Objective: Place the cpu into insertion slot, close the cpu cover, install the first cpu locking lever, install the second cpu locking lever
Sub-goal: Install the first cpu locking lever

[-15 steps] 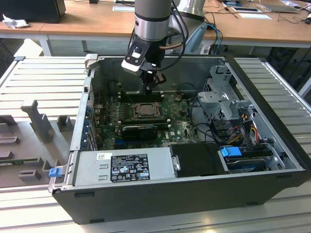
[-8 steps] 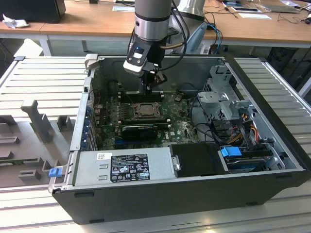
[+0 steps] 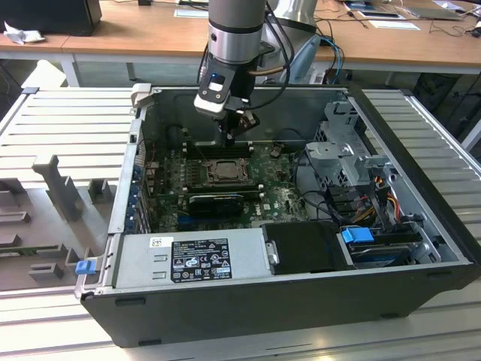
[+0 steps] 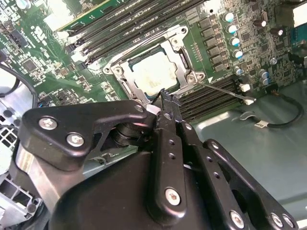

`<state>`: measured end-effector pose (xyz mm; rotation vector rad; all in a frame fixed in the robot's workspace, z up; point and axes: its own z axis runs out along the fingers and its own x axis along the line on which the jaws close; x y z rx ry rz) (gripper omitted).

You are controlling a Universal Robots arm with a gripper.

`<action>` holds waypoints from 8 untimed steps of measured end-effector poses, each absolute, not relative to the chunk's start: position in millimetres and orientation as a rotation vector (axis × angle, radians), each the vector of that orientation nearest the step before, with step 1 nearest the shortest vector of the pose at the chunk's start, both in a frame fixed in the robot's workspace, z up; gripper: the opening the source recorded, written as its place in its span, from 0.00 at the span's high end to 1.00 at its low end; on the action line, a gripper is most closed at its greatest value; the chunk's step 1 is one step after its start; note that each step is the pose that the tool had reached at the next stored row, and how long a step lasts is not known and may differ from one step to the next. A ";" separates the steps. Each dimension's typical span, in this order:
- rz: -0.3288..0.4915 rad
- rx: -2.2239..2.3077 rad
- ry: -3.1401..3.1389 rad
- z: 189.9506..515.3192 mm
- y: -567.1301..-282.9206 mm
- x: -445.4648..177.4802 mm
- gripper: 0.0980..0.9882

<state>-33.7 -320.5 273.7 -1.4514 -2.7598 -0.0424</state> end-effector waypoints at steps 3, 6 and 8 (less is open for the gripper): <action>-0.042 -1.418 -2.777 273.7 -320.5 -33.6 0.99; -0.042 -1.386 -2.792 273.7 -320.5 -33.6 0.99; -0.041 -1.339 -2.815 273.7 -320.5 -33.6 0.99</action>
